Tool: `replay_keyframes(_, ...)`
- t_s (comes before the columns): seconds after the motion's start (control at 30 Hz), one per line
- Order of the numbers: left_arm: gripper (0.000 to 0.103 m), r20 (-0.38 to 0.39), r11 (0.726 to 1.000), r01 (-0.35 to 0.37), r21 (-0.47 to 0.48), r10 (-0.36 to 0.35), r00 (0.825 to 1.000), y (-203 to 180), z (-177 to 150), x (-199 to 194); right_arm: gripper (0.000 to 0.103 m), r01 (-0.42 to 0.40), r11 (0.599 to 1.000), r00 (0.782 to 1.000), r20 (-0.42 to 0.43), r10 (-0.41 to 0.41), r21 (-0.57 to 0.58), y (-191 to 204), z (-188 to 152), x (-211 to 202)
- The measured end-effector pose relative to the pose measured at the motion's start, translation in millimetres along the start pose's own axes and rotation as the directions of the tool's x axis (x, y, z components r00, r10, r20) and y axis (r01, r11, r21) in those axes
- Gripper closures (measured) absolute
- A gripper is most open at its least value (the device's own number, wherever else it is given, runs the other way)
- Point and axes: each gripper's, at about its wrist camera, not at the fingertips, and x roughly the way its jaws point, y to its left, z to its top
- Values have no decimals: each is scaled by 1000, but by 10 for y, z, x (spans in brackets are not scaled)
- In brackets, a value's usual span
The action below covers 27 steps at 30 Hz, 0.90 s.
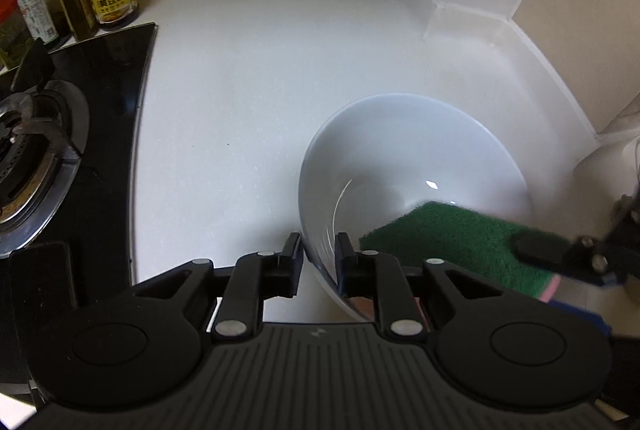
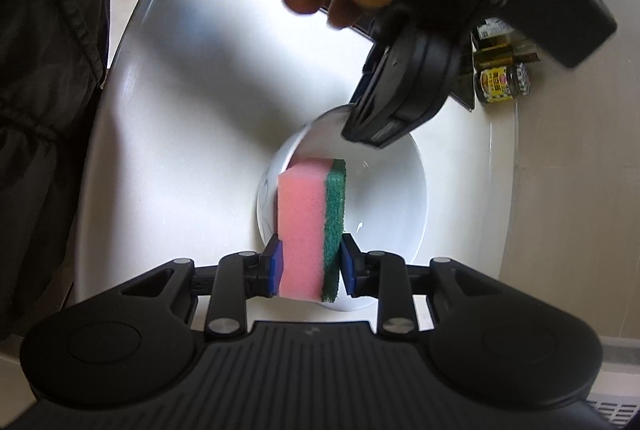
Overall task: Clean bowl
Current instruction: 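Hold the bowl rim with the left gripper while the right gripper rubs the sponge inside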
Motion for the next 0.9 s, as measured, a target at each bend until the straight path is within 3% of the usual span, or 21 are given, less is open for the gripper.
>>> replay_keyframes(0.1, 94, 5, 999, 16, 37, -17, 1000, 17, 170, 75, 78, -1, 1000, 1000, 3, 2, -20, 28, -17, -74)
replay_keyframes(0.23, 90, -1, 997, 53, 53, -53, 999, 23, 359, 137, 78, -7, 1000, 1000, -13, 7, -20, 17, -82, -130)
replay_keyframes(0.43, 85, 30, 999, 43, 2, -43, 999, 5, 56, -118, 78, -3, 1000, 1000, -29, 3, 3, 1, -214, -183)
replay_keyframes(0.63, 79, 5, 1000, -2, 30, 1, 1000, -134, -141, -82, 78, -7, 1000, 1000, -6, 7, 6, -57, -214, -188)
replay_keyframes(0.9, 94, 3, 998, 31, 59, -32, 999, -80, 250, 110, 78, -1, 1000, 1000, -12, 1, -4, -1, -281, -319)
